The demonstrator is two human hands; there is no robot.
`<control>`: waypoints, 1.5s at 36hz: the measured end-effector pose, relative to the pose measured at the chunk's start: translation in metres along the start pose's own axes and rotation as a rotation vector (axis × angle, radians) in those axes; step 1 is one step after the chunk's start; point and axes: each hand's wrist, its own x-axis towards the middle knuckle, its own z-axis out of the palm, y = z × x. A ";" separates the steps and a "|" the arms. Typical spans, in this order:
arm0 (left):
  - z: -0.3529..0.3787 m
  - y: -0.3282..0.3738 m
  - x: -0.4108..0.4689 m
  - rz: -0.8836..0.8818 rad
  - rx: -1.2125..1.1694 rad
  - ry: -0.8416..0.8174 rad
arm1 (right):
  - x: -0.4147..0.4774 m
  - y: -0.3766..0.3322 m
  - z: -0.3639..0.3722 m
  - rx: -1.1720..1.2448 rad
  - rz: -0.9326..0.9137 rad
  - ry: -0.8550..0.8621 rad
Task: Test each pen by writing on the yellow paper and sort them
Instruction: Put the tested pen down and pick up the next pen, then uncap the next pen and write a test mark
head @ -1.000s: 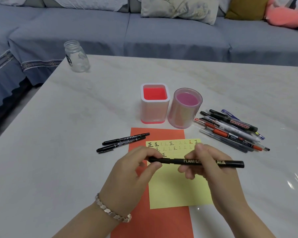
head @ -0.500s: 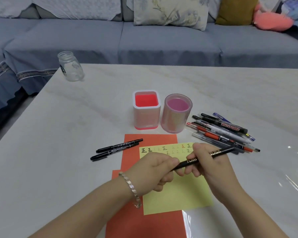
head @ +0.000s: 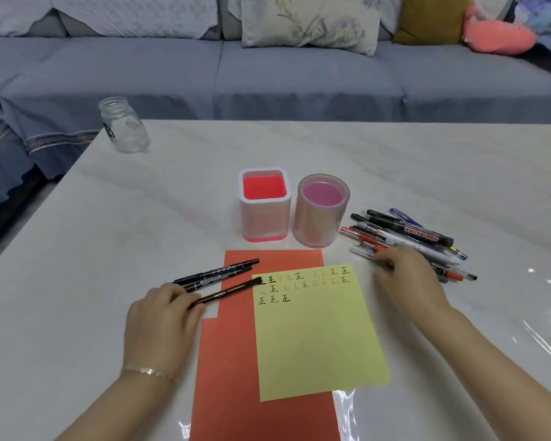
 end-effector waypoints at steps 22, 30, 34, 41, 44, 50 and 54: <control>0.000 0.053 0.038 0.336 -0.320 -0.039 | -0.018 -0.036 -0.007 0.058 -0.328 -0.010; 0.004 0.086 0.020 0.586 -0.199 0.011 | -0.056 -0.086 -0.019 0.031 -0.724 -0.100; -0.009 0.084 0.014 0.389 -0.258 -0.189 | -0.052 -0.087 -0.031 0.149 -0.341 -0.098; -0.019 0.089 0.002 0.167 -0.800 -0.322 | -0.057 -0.102 -0.040 1.125 0.142 -0.442; -0.021 0.097 0.002 0.264 -0.857 -0.369 | -0.068 -0.120 -0.023 0.978 0.076 -0.387; -0.019 0.098 0.002 0.230 -0.902 -0.422 | -0.074 -0.128 0.001 1.082 0.185 -0.212; -0.026 0.092 0.004 0.155 -0.935 -0.550 | -0.074 -0.126 -0.002 1.111 0.067 -0.236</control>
